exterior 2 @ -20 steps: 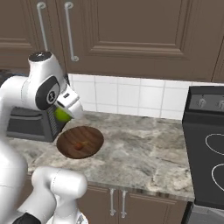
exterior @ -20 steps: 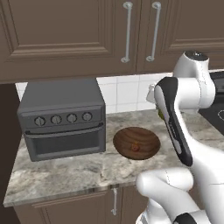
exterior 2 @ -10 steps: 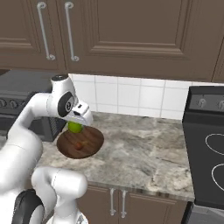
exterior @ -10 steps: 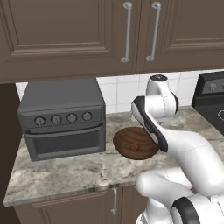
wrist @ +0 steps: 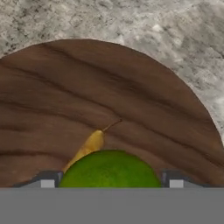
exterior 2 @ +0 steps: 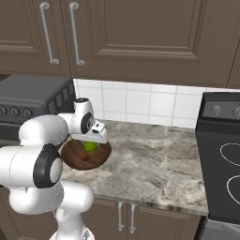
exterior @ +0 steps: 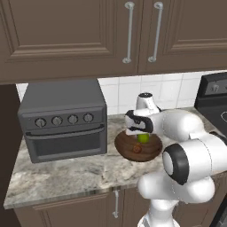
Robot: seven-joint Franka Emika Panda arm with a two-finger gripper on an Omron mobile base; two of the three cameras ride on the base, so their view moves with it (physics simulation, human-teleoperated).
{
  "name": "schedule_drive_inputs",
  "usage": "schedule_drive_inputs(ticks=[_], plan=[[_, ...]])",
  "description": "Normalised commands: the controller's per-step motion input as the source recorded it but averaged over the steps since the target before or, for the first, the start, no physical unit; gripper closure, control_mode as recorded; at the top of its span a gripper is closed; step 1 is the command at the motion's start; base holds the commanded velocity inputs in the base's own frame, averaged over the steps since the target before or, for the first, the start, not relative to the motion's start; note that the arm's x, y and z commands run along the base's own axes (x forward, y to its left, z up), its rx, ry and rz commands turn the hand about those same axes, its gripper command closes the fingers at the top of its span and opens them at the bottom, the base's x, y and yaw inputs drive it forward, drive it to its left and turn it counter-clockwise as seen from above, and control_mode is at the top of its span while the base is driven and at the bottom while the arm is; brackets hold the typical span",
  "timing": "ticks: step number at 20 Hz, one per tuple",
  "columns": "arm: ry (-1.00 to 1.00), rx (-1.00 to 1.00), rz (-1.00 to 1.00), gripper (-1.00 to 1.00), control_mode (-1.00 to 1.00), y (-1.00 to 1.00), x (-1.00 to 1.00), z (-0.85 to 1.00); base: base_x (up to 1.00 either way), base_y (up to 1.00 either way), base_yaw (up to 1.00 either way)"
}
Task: Take the lime, broccoli, and pear from the freezer and place them in the bowl on the counter.
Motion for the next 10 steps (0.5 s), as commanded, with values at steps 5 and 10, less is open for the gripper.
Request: schedule_drive_inputs(ticks=[5, 10], plan=[[0.01, 0.00, 0.07, 1.00, -1.00, -0.02, 0.53, -0.65, 0.00, 0.00, 0.00], [0.00, 0.00, 0.08, -1.00, -1.00, -0.02, 0.18, -0.54, 0.00, 0.00, 0.00]])
